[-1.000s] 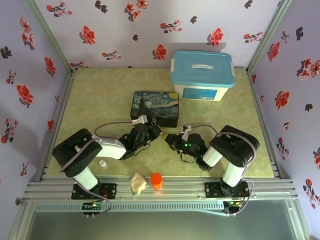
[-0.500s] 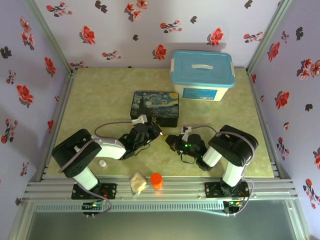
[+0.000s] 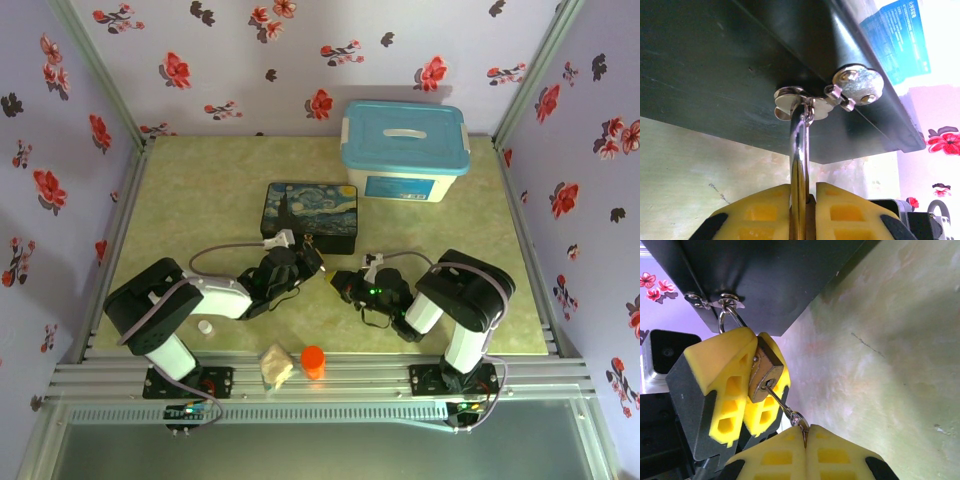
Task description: Unlock the padlock with the key
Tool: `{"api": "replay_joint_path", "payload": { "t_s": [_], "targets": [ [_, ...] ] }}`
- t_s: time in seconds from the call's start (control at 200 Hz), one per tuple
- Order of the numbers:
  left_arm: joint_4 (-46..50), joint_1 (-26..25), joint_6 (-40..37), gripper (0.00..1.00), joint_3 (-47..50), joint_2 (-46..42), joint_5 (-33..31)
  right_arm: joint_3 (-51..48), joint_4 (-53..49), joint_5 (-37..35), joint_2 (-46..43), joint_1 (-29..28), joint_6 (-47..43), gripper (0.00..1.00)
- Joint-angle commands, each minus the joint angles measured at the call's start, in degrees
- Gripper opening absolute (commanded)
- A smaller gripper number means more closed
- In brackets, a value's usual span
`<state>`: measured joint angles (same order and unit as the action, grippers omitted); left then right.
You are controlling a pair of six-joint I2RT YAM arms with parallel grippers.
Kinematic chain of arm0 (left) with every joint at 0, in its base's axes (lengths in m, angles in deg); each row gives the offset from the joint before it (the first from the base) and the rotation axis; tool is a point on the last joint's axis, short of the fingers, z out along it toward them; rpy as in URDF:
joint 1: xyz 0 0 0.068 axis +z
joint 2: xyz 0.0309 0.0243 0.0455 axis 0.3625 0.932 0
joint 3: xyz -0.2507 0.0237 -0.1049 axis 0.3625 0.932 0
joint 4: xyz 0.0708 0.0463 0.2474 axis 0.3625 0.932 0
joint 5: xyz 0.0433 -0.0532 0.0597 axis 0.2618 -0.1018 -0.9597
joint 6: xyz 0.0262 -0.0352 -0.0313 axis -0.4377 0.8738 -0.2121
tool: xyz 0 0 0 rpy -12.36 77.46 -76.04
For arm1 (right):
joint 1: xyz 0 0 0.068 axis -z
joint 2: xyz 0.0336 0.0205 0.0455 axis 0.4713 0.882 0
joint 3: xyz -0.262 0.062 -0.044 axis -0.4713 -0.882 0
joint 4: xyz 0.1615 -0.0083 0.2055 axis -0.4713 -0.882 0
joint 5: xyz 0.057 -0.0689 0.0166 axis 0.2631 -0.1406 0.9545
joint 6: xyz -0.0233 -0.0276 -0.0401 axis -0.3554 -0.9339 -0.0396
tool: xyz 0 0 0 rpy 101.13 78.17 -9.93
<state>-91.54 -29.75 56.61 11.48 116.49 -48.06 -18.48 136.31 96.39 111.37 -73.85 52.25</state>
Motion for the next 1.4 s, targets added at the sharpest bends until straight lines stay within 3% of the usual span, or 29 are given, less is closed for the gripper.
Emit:
{"api": "replay_joint_path", "payload": {
  "t_s": [0.0,0.565,1.395],
  "targets": [
    [-4.70,-0.32,0.37,0.00,0.24,-2.07,-1.48,0.39,1.26,0.74,0.79,-0.09,-0.23,0.00],
    [-6.41,-0.72,0.82,0.00,0.36,-1.07,0.44,2.85,1.29,2.14,1.36,0.34,0.02,0.00],
    [-11.11,-1.20,-1.24,0.00,1.94,1.74,2.64,4.68,1.27,10.24,0.68,4.54,5.94,0.00]
  ]
}}
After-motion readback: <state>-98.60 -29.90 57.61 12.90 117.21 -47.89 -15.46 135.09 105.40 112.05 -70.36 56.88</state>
